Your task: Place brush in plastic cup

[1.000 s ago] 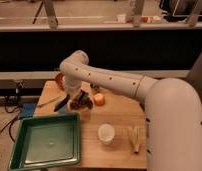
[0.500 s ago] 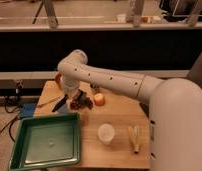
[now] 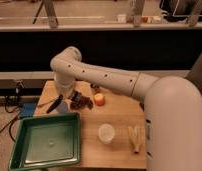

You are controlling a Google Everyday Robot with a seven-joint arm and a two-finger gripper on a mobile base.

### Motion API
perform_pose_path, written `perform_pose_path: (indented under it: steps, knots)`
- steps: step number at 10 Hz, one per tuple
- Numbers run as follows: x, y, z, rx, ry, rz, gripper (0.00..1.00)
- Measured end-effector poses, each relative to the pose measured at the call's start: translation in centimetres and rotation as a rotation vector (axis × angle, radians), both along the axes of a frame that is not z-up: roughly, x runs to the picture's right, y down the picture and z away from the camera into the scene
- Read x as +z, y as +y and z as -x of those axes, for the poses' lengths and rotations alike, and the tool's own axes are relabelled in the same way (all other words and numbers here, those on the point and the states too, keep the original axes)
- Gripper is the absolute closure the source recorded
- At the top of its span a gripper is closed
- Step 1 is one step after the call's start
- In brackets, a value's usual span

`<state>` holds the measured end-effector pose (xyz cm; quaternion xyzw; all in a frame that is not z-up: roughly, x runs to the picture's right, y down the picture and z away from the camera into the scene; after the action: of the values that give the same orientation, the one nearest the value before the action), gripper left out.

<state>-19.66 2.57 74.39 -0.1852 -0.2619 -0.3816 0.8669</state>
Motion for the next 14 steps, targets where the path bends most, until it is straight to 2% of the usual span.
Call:
perform_pose_path:
  steps: [2,3,7,10,14]
  knots:
    - [-0.4,-0.1,0.3,0.008,-0.046,0.025,1.0]
    - [-0.7,-0.2,0.4,0.02,-0.09,0.049,1.0]
    - [-1.4,-0.6,1.0,0.054,-0.212,0.106,1.0]
    - [-1.9,-0.8,1.4,0.079,-0.336,0.177,1.0]
    - [-2.5,-0.9,2.1,0.09,-0.443,0.243,1.0]
